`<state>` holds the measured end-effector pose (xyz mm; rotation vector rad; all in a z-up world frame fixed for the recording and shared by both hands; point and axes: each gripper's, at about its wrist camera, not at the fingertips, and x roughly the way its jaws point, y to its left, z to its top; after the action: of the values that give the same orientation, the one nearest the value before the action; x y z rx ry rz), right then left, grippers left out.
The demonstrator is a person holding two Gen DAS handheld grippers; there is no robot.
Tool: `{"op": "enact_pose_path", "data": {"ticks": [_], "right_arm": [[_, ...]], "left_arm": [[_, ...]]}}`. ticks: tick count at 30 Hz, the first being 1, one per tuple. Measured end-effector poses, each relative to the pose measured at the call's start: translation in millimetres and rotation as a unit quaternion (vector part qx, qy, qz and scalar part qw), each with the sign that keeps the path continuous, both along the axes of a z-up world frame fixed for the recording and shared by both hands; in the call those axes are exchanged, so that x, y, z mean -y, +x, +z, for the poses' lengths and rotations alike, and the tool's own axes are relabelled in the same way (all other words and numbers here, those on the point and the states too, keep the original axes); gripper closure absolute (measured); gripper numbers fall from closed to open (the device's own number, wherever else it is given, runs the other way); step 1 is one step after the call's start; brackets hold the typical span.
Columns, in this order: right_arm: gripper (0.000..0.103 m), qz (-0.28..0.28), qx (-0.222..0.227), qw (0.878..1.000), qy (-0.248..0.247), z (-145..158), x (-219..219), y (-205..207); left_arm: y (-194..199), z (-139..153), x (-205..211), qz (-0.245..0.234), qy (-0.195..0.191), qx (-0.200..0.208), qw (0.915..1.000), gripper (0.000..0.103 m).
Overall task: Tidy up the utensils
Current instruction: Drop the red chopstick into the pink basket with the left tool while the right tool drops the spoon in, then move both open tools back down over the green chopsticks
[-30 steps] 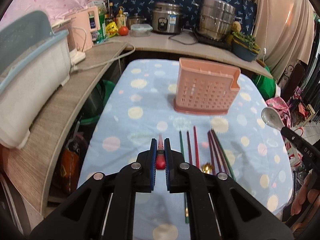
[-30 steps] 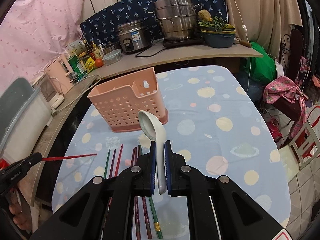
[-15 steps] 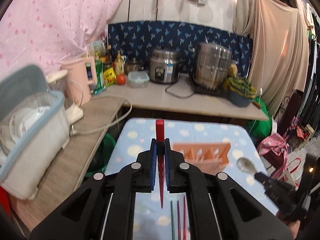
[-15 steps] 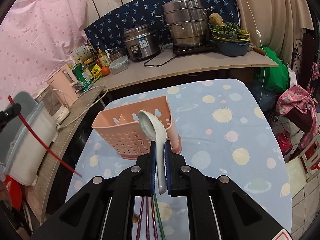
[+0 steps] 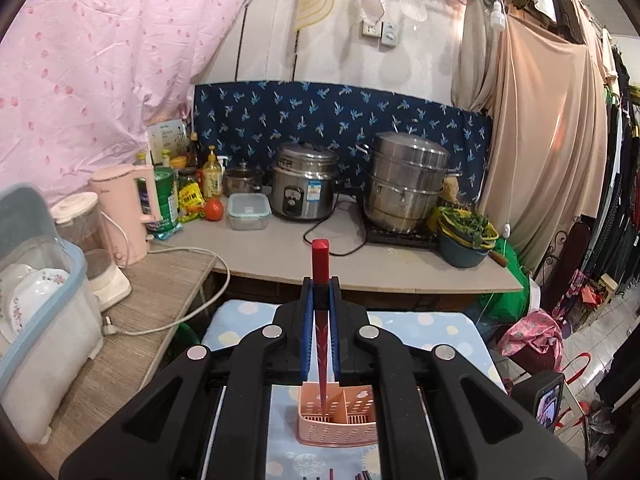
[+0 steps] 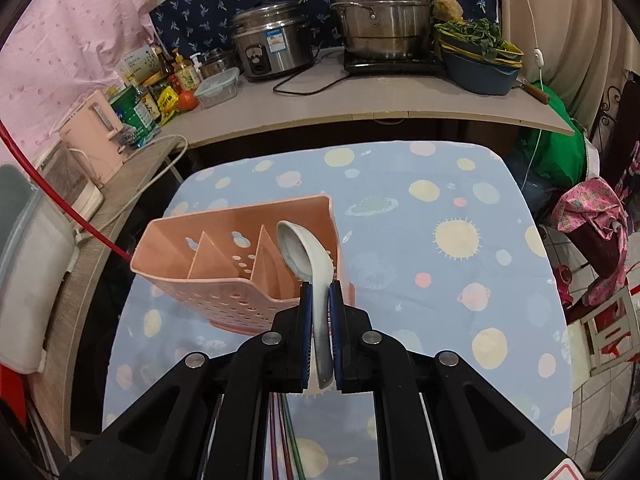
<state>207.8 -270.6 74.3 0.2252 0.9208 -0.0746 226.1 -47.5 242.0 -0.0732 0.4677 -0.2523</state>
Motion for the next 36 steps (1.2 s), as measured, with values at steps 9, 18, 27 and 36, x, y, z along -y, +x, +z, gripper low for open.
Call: {"op": "enact_pose_path", "data": {"ticks": [9,18,27,36], "right_arm": [[0.095,0.001,-0.024,1.0,0.006,-15,-1,15],[0.094,-0.014,0.004,1.0,0.024,-2,6,8],[0.091,-0.016,0.019,0.999,0.026,8,7,-26],[0.086,-0.009,0.009,1.0,0.023,-6,1,-83]], "left_arm": [[34,-48,8,-0.004,0.002,-0.05,0.9988,0.096],[34,-76,-2,0.003,0.004,-0.08,0.9968,0.095],[18,-82,-15,0.014,0.002,-0.091,0.9957,0.074],[-24,-108,-31,0.018,0.012,-0.115,0.9932,0.059]]}}
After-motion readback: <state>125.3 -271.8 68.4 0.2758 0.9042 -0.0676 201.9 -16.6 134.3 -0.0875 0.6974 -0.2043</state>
